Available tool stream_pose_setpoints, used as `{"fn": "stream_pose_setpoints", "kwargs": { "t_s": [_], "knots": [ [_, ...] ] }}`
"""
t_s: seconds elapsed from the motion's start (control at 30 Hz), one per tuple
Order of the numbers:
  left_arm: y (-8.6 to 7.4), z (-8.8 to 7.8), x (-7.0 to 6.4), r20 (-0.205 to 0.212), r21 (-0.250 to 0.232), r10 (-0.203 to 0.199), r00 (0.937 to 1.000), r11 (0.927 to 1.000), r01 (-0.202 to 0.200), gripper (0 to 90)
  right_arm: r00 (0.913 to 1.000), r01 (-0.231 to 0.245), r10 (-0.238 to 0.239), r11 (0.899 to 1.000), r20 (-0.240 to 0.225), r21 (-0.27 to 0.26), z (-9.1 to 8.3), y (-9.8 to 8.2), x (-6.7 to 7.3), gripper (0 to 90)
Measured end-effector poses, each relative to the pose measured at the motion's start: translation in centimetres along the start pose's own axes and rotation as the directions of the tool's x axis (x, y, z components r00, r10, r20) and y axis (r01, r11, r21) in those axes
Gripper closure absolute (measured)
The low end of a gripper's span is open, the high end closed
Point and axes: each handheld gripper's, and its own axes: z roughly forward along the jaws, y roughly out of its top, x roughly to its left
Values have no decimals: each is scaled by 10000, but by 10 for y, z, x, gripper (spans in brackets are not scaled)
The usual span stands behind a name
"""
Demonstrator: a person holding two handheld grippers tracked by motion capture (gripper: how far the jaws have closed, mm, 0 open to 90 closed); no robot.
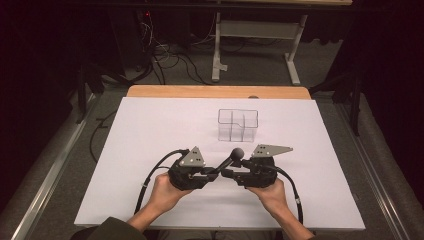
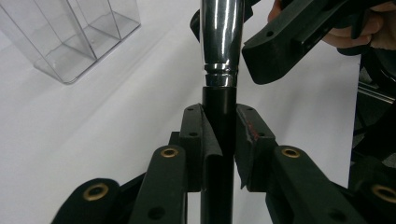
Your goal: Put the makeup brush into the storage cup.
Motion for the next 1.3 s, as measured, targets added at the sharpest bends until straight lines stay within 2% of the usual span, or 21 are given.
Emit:
{"fn": "stream_pose_setpoints", "kwargs": {
  "t_s": [0.43,0.47,0.5,0.53,0.97,1.23,1.27,1.3],
  "knots": [
    [-1,1,0,28,81,-19,10000,10000,19,740,9992,-330,326,9993,-215,-188,2,1,-1,562],
    [-1,-1,3,112,464,416,9991,9980,-420,739,9992,-337,333,9992,-221,-199,2,1,-1,565],
    [-1,2,1,33,155,16,10000,9999,-16,740,9992,-346,342,9992,-224,-208,2,1,-1,569],
    [-2,2,0,33,105,-65,10000,9999,64,739,9990,-378,373,9990,-242,-224,2,2,-1,573],
    [-3,3,-1,28,123,68,10000,9999,-68,739,9982,-528,516,9977,-299,-413,2,3,-1,646],
    [-4,3,-1,-13,163,208,9998,9997,-208,739,9957,-770,745,9960,-556,-455,2,3,-2,679],
    [-4,8,-3,23,-457,-108,9999,9989,109,739,9949,-818,789,9956,-624,-454,2,3,-3,685],
    [-5,4,-1,-17,136,215,9998,9997,-215,739,9937,-926,893,9946,-684,-464,2,3,-3,690]
  ]
}}
